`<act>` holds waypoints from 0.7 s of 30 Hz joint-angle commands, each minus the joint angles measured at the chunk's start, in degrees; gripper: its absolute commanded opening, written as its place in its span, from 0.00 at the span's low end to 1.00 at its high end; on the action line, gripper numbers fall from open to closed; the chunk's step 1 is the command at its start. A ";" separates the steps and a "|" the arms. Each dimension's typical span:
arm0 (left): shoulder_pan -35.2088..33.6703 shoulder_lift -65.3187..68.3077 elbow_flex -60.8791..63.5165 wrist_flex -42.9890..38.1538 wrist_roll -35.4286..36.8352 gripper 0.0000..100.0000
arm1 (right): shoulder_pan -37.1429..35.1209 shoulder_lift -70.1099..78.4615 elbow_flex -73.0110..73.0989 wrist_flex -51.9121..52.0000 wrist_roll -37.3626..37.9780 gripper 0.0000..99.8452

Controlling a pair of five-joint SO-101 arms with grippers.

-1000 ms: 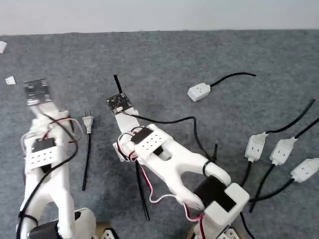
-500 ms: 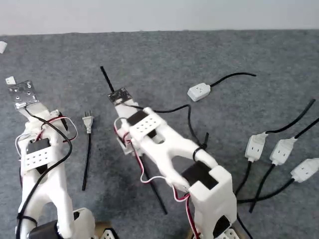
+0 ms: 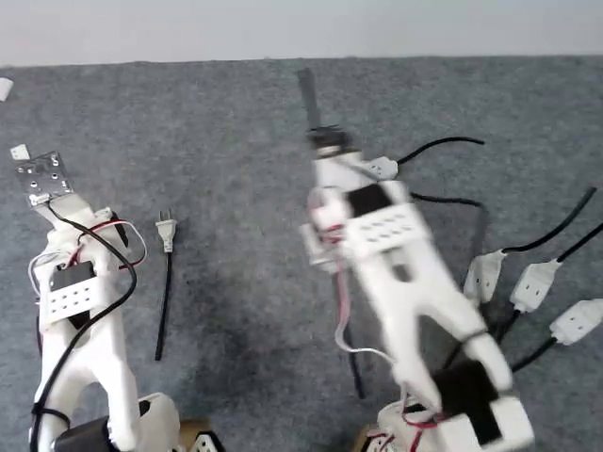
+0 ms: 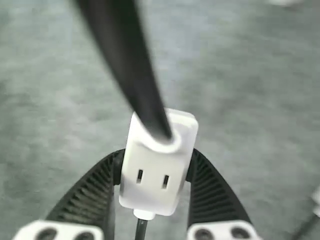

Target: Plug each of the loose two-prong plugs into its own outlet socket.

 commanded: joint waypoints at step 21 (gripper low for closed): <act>1.41 -1.23 -2.51 -1.32 0.44 0.01 | 28.88 18.86 -17.76 -0.66 7.47 0.19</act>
